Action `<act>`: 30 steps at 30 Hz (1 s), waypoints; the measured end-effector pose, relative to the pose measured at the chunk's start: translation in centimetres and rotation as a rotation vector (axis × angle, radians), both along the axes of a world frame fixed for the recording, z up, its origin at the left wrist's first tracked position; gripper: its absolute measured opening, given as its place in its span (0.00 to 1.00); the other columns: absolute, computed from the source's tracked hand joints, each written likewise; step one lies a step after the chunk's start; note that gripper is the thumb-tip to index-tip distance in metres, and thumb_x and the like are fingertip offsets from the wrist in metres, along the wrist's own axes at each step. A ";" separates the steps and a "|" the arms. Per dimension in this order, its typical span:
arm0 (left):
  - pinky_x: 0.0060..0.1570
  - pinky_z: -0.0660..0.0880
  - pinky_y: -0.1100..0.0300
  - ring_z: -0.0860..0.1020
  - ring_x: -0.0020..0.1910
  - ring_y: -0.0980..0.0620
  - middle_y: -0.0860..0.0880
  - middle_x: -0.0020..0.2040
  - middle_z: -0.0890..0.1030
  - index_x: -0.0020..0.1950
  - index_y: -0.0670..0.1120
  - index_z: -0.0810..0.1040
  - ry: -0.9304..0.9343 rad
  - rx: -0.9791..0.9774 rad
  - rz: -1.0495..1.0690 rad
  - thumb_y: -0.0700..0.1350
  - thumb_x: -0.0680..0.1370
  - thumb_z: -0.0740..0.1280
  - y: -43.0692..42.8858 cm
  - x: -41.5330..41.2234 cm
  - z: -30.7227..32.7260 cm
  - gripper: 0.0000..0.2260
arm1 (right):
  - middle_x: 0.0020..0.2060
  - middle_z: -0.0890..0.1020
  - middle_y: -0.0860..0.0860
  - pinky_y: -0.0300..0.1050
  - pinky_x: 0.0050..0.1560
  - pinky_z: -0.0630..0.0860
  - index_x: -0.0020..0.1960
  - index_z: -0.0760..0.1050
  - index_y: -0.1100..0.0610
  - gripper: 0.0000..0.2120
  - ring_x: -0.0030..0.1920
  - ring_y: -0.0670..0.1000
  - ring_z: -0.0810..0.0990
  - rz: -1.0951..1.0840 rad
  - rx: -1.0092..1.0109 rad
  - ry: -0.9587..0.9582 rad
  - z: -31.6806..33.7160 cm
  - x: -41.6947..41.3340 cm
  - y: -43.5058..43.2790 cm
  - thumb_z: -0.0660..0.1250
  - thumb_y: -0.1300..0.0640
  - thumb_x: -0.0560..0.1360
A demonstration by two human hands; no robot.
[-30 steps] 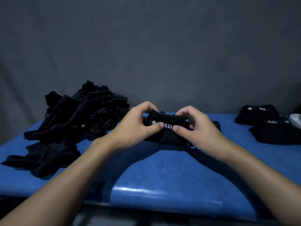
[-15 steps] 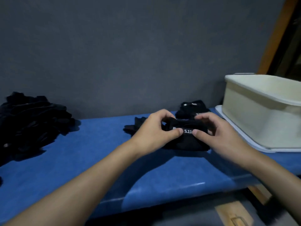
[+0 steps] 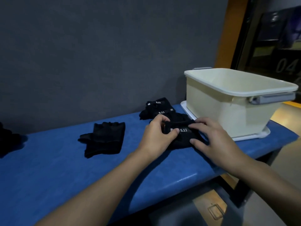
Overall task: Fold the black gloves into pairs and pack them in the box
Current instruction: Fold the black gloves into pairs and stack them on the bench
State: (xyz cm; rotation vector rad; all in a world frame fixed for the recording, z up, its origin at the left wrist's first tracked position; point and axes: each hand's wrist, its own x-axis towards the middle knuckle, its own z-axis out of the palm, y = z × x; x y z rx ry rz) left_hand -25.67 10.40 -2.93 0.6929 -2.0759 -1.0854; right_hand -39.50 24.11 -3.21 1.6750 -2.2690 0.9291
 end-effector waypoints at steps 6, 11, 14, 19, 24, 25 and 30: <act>0.54 0.74 0.58 0.74 0.55 0.55 0.55 0.56 0.74 0.63 0.52 0.73 -0.086 -0.394 0.042 0.55 0.77 0.68 0.1 0.7 -0.3 0.17 | 0.66 0.72 0.49 0.48 0.66 0.68 0.66 0.76 0.52 0.19 0.63 0.53 0.70 -0.047 0.089 0.104 -0.1 -0.1 -0.8 0.68 0.50 0.76; 0.55 0.74 0.51 0.71 0.55 0.54 0.55 0.54 0.72 0.58 0.51 0.81 -0.158 -0.625 -0.007 0.57 0.77 0.67 -0.4 1.8 -0.2 0.14 | 0.69 0.69 0.51 0.50 0.67 0.67 0.68 0.75 0.54 0.19 0.65 0.54 0.68 -0.047 0.121 0.140 0.0 -0.1 -1.2 0.67 0.51 0.78; 0.55 0.73 0.52 0.70 0.53 0.54 0.55 0.52 0.73 0.56 0.49 0.83 -0.186 -0.637 0.038 0.58 0.77 0.66 -0.6 1.9 -0.6 0.16 | 0.64 0.69 0.50 0.52 0.63 0.70 0.66 0.76 0.55 0.20 0.61 0.52 0.67 -0.057 0.074 0.164 -0.1 0.2 -1.1 0.69 0.52 0.76; 0.55 0.73 0.54 0.71 0.53 0.56 0.56 0.52 0.74 0.58 0.51 0.82 -0.217 -0.623 0.057 0.59 0.78 0.65 -0.3 2.0 -0.9 0.16 | 0.61 0.72 0.46 0.50 0.62 0.69 0.69 0.73 0.54 0.23 0.60 0.50 0.67 -0.046 0.102 0.182 0.0 0.3 -1.1 0.67 0.49 0.77; 0.55 0.73 0.53 0.73 0.54 0.56 0.57 0.53 0.77 0.60 0.50 0.81 -0.243 -0.594 0.074 0.60 0.78 0.65 -0.3 2.0 -1.3 0.18 | 0.66 0.73 0.43 0.45 0.63 0.66 0.72 0.69 0.51 0.24 0.62 0.48 0.66 -0.036 0.158 0.150 0.0 0.2 -1.1 0.65 0.47 0.78; 0.56 0.73 0.53 0.73 0.54 0.56 0.56 0.53 0.78 0.61 0.50 0.81 -0.255 -0.593 0.073 0.60 0.78 0.64 -0.3 2.0 -1.3 0.19 | 0.66 0.73 0.43 0.44 0.62 0.66 0.72 0.69 0.51 0.24 0.62 0.48 0.67 -0.034 0.157 0.139 0.0 0.2 -1.1 0.65 0.47 0.78; 0.56 0.74 0.53 0.74 0.55 0.55 0.55 0.54 0.78 0.62 0.49 0.80 -0.272 -0.573 0.081 0.60 0.78 0.64 -0.1 1.9 -1.1 0.20 | 0.66 0.75 0.43 0.44 0.61 0.68 0.71 0.70 0.51 0.23 0.61 0.48 0.68 -0.034 0.153 0.106 0.2 0.1 -1.3 0.66 0.47 0.78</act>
